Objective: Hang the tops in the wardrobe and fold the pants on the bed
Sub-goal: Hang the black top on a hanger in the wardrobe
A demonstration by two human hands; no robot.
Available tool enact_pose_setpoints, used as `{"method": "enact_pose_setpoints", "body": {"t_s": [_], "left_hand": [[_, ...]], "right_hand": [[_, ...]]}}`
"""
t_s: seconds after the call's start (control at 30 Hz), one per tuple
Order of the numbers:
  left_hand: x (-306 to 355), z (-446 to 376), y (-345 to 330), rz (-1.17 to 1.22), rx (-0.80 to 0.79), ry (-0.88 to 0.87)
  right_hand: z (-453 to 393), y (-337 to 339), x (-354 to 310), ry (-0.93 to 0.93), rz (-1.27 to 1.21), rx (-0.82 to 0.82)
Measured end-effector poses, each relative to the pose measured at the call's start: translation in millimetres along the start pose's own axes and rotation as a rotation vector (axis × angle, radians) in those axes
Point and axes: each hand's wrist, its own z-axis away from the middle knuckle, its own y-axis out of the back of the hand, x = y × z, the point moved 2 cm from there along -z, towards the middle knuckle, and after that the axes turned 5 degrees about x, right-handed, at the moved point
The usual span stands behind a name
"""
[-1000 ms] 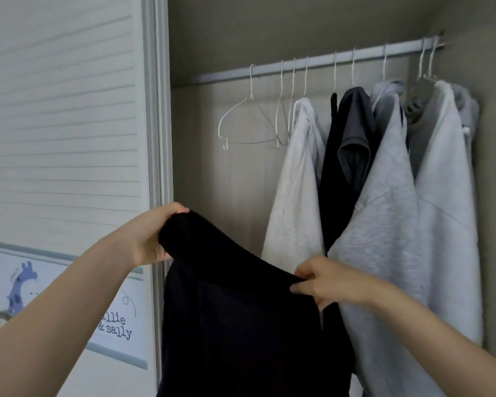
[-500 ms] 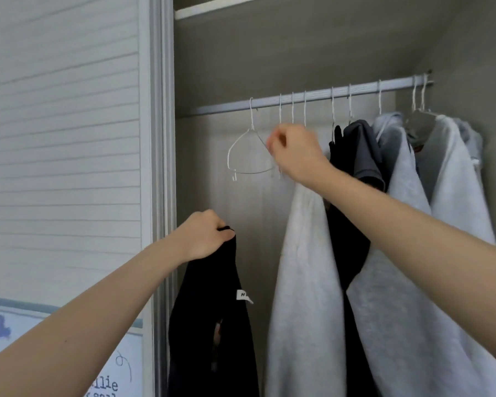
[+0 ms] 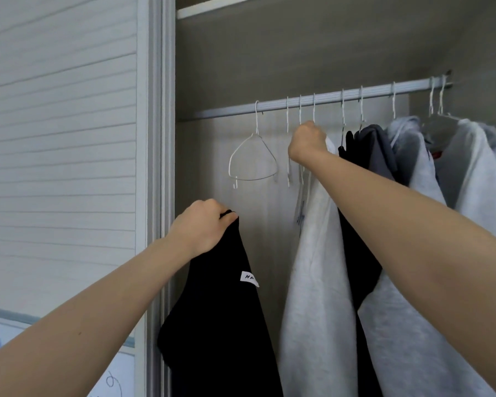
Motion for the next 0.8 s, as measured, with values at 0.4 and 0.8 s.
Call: {"method": "enact_pose_setpoints", "body": {"t_s": [0.4, 0.8], "left_hand": [[-7.1, 14.9, -19.6, -0.149, -0.042, -0.003], [-29.6, 31.0, -42.8, -0.004, -0.027, 0.070]], "right_hand": [[-6.8, -9.8, 24.1, -0.087, -0.300, -0.093], [105.8, 8.0, 32.6, -0.071, -0.806, -0.139]]}}
